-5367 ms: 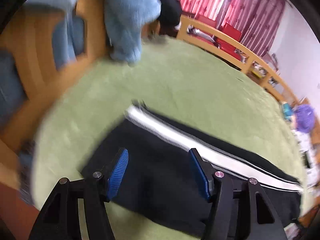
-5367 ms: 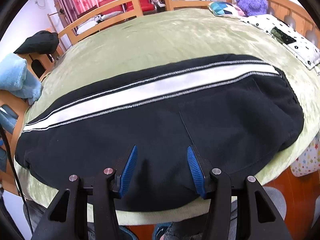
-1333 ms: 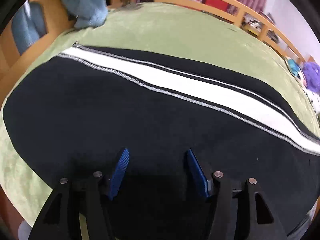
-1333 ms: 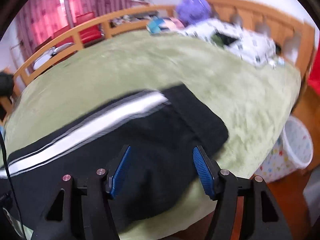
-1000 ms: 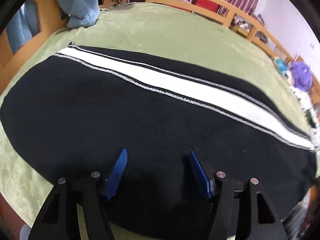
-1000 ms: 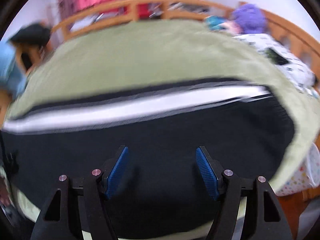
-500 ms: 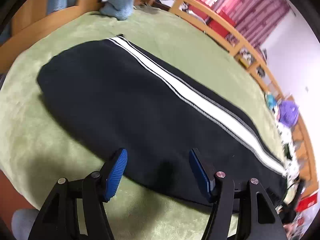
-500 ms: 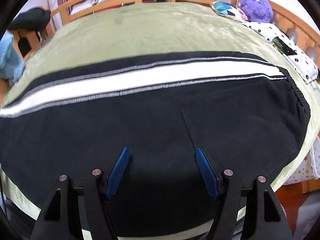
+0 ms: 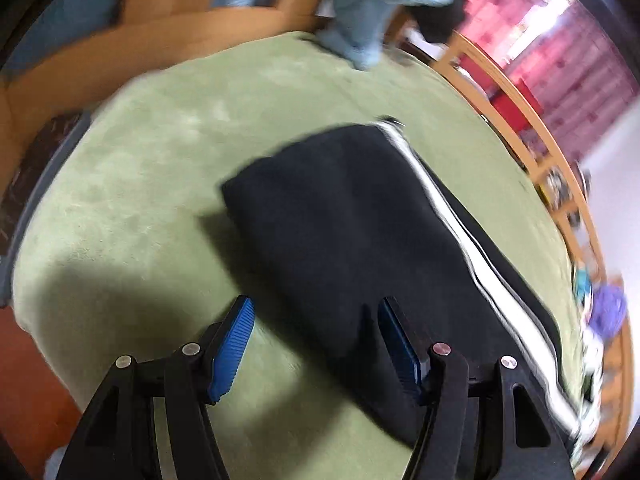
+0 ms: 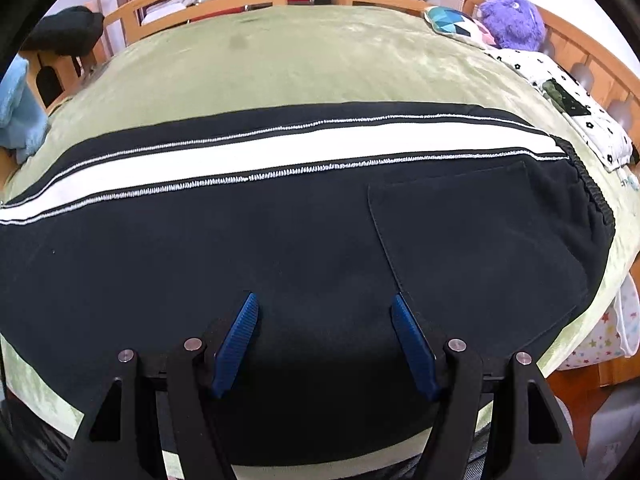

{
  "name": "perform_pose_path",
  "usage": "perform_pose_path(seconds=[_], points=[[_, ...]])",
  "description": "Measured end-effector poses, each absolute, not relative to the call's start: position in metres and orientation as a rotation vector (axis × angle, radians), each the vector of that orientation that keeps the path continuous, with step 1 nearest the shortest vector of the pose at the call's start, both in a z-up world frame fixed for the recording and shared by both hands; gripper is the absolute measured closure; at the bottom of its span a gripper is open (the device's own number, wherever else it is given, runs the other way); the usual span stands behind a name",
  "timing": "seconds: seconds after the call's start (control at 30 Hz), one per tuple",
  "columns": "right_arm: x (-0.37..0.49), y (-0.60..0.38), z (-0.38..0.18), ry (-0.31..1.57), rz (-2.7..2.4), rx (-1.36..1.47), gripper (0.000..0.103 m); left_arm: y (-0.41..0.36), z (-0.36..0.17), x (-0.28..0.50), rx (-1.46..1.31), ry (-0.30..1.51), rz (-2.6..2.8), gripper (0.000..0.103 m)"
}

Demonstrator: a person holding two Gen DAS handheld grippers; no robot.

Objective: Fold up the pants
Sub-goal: 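Lay the waistband back down with the right gripper while the left gripper grasps the cuff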

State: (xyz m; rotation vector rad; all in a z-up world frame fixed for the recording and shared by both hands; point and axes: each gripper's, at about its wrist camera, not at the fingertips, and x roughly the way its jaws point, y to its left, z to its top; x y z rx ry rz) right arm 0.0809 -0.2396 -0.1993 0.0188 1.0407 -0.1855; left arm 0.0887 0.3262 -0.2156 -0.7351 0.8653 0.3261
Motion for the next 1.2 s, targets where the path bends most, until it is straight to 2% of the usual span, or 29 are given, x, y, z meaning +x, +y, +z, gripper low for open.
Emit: perform_pose_path(seconds=[0.17,0.27,0.3,0.37,0.47,0.57,0.63,0.67,0.8,0.93,1.07,1.2], points=[[0.077,-0.245,-0.197,1.038,-0.178,0.001,0.034,0.333,-0.221,0.118,-0.733,0.837,0.287,0.042],[0.074,-0.257,-0.189,1.017,-0.176,0.008,0.042,0.339,-0.228,0.128,-0.766,0.839,0.296,0.044],[0.071,-0.262,-0.185,1.003,-0.2,0.007,0.042,0.341,-0.229,0.13,-0.776,0.828,0.302,0.047],[0.063,-0.277,-0.175,0.968,-0.245,0.009,0.042,0.344,-0.228,0.129,-0.783,0.816,0.311,0.063],[0.047,-0.319,-0.163,0.926,-0.37,0.069,0.038,0.345,-0.227,0.124,-0.829,0.793,0.289,0.078],[0.048,-0.359,-0.183,1.001,-0.451,0.164,0.036,0.342,-0.222,0.121,-0.806,0.784,0.302,0.082],[0.059,-0.373,-0.213,1.104,-0.463,0.169,0.043,0.337,-0.216,0.121,-0.781,0.773,0.317,0.083],[0.064,-0.375,-0.225,1.141,-0.451,0.173,0.043,0.335,-0.212,0.12,-0.77,0.771,0.322,0.084],[0.072,-0.379,-0.214,1.154,-0.39,0.149,0.043,0.323,-0.177,0.119,-0.688,0.729,0.316,0.086],[0.054,-0.397,-0.195,1.089,-0.368,0.214,0.043,0.289,-0.12,0.118,-0.538,0.655,0.285,0.089],[0.039,-0.407,-0.183,1.04,-0.322,0.242,0.043,0.237,-0.063,0.121,-0.395,0.591,0.206,0.092],[0.026,-0.409,-0.172,0.987,-0.277,0.253,0.043,0.152,-0.012,0.118,-0.252,0.522,0.06,0.093]])
